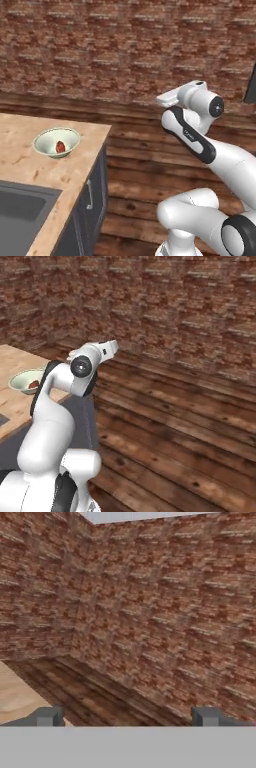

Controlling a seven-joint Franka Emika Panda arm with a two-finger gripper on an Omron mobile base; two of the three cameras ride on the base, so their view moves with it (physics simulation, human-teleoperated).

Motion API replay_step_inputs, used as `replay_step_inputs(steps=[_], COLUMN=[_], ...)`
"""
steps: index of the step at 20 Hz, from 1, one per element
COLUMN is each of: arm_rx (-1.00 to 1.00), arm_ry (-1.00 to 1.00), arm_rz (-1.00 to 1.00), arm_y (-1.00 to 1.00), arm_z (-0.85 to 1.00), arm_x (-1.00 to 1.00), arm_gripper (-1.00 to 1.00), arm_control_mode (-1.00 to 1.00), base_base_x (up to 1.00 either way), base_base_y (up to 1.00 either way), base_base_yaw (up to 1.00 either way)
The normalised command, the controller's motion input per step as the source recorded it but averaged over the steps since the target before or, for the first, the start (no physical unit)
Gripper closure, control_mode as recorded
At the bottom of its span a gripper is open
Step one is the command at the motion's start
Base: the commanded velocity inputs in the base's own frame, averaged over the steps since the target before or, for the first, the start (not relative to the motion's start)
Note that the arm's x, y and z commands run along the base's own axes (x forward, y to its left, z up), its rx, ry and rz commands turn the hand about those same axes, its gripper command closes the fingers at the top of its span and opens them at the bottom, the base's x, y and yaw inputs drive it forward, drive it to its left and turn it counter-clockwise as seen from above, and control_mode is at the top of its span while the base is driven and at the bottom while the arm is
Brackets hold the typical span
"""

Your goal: Move the mug from next to the sink to the open cabinet. Then, move the bowl with the sweet potato to the fridge to clear the area for faucet cleaning.

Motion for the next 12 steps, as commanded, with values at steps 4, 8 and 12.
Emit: replay_step_inputs(steps=[4,8,12], arm_rx=[0.0,0.0,0.0], arm_ry=[0.0,0.0,0.0], arm_rz=[0.0,0.0,0.0], arm_y=[0.0,0.0,0.0], arm_z=[0.0,0.0,0.0], arm_x=[0.0,0.0,0.0], arm_gripper=[-1.0,-1.0,-1.0], arm_control_mode=[1.0,1.0,1.0], base_base_x=[0.63,0.4,0.26], base_base_y=[0.0,0.0,0.0], base_base_yaw=[0.61,0.63,0.62])
